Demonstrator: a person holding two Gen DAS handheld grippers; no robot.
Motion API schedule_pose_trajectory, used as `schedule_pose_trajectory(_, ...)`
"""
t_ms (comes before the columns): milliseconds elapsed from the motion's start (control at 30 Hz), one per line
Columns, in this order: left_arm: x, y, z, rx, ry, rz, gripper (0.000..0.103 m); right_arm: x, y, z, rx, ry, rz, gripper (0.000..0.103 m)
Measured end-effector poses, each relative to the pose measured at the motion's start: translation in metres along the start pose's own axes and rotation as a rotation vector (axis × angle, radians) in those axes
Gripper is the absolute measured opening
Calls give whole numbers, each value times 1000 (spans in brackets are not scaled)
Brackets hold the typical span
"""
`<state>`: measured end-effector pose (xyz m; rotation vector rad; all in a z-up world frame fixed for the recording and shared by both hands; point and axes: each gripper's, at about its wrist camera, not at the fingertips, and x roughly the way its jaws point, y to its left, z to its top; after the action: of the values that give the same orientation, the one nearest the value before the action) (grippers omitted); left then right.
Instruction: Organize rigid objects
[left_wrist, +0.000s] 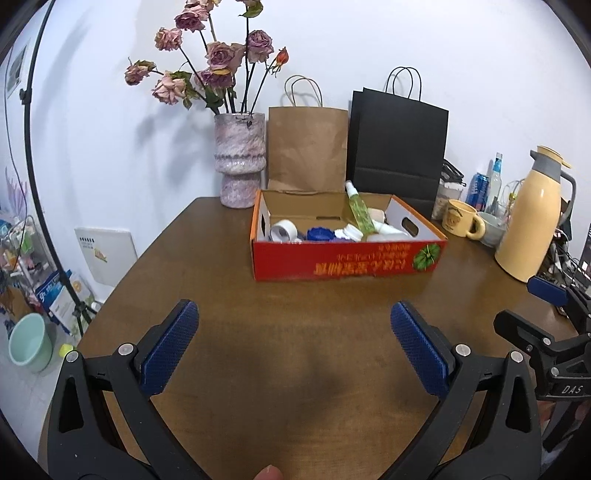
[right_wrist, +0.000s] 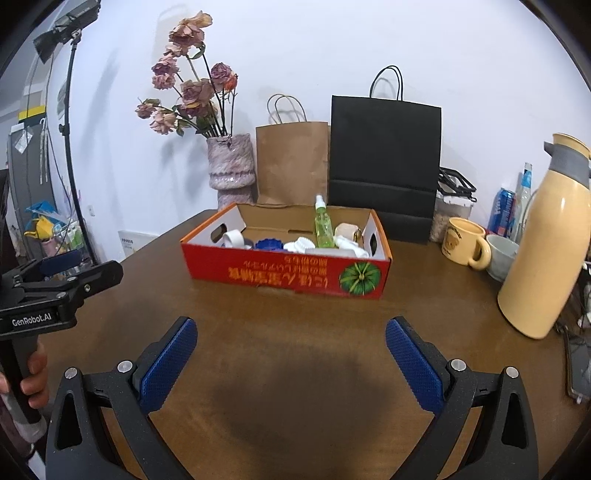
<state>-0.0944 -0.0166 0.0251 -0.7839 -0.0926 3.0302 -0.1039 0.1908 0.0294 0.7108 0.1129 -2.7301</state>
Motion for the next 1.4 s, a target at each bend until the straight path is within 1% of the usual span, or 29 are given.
schedule_pose_trajectory(200, -12, -2, -16, 7, 20, 0, 103, -15, 7, -12, 7, 4, 7, 103)
schedule_pose_trajectory(333, -17, -2, -21, 7, 22, -2, 103, -21, 10, -17, 8, 6, 8, 103)
schedule_pose_trajectory(800, -23, -3, -22, 4, 19, -12, 103, -30, 11, -19, 14, -8, 7, 103)
schedule_pose_trajectory(1400, -24, -5, -21, 5, 16, -18, 103, -30, 11, -18, 15, -9, 7, 103)
